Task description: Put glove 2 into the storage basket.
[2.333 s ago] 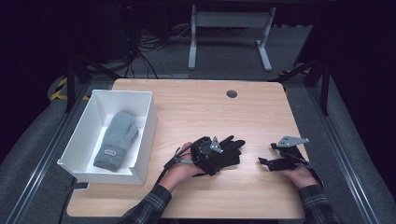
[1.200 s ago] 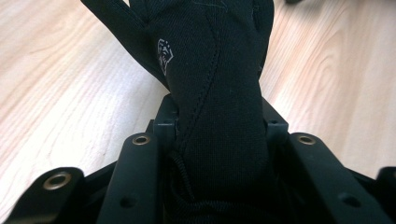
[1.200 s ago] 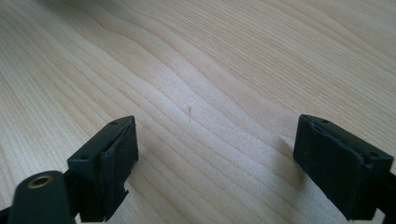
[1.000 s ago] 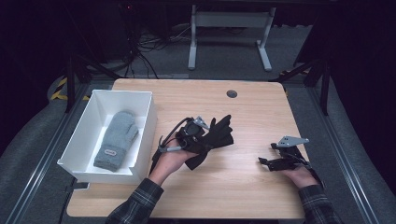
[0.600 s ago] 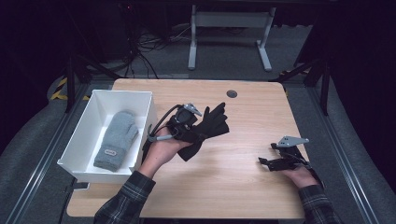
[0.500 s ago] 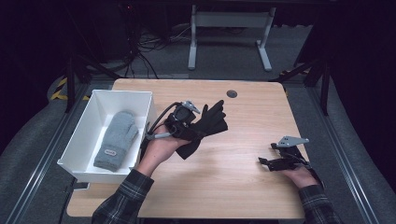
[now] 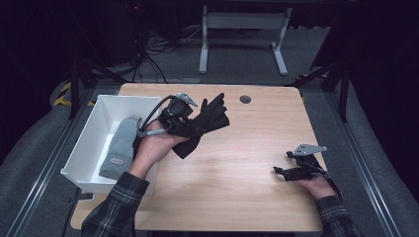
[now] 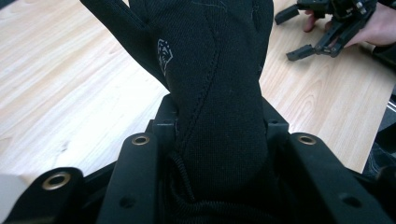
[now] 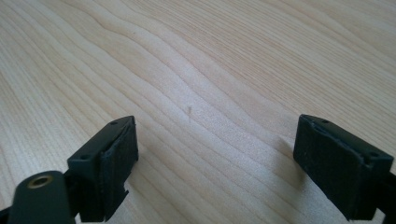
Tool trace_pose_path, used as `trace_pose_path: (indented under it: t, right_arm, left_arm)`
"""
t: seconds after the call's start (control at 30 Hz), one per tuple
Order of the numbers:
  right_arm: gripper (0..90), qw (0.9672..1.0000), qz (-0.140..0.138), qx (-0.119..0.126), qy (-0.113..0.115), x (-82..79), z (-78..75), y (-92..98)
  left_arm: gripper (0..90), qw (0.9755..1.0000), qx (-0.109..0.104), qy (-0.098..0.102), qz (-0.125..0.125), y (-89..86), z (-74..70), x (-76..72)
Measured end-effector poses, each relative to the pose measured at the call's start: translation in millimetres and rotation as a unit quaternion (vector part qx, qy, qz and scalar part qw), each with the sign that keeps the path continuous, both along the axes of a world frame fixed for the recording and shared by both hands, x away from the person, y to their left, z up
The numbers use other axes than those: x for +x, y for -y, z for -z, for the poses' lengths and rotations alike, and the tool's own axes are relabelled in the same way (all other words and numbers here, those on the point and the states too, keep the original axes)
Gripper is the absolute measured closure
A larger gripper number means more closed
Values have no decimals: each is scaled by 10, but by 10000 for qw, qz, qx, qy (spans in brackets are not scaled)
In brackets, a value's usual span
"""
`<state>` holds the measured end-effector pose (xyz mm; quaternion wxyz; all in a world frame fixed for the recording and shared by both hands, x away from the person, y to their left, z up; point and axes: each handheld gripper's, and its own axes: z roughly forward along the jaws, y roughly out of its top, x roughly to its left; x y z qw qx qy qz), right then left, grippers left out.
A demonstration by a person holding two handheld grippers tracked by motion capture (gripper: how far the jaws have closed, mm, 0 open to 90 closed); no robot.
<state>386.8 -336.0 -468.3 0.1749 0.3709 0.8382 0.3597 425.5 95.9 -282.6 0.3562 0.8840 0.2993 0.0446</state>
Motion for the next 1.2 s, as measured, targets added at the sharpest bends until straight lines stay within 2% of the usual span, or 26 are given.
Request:
trace_pose_path:
  t: [0.3, 0.47, 0.57, 0.63, 0.73, 0.77, 0.8, 0.83, 0.87, 1.07, 1.13, 1.17, 1.2]
  right_arm:
    - [143, 10000, 0, 2, 1, 0, 0, 0]
    - [143, 10000, -1, -1, 0, 0, 0, 0]
    - [143, 10000, -4, -1, 1, 0, 0, 0]
    - [143, 10000, -1, 0, 2, -1, 0, -1]
    - [143, 10000, -3, -5, 11, -2, 0, -1]
    - [143, 10000, -6, -6, 15, -1, 0, 0]
    - [143, 10000, -5, -5, 14, -1, 0, -1]
    - [143, 10000, -8, -6, 17, -1, 1, 0]
    - [143, 10000, -5, -5, 14, -1, 1, -1]
    - [144, 10000, -3, -5, 17, -2, 1, -2]
    - [144, 10000, -2, -5, 16, -2, 1, -2]
    - [144, 10000, -2, -5, 16, -2, 1, -2]
    - [143, 10000, -2, -4, 15, -2, 1, -2]
  left_arm:
    - [625, 9990, 69, 107, -423, -341, -134, 31]
    - [625, 9967, 52, 152, -796, -635, -180, 28]
    - [625, 9944, 60, 179, -1035, -817, -184, 16]
    - [625, 9925, 83, 185, -1207, -922, -179, 8]
    - [625, 9883, 177, 252, -1494, -1099, -159, -6]
    - [625, 9857, 221, 249, -1653, -1182, -139, -12]
    - [625, 9848, 261, 278, -1696, -1226, -127, -8]
    - [625, 9824, 277, 234, -1833, -1280, -100, -13]
    - [625, 9811, 322, 224, -1894, -1315, -82, -13]
    - [623, 9706, 490, 81, -2353, -1524, 146, 14]
    - [623, 9680, 523, 48, -2455, -1582, 229, 23]
    - [622, 9680, 523, 48, -2455, -1582, 229, 23]
    - [622, 9658, 557, 11, -2532, -1612, 277, 24]
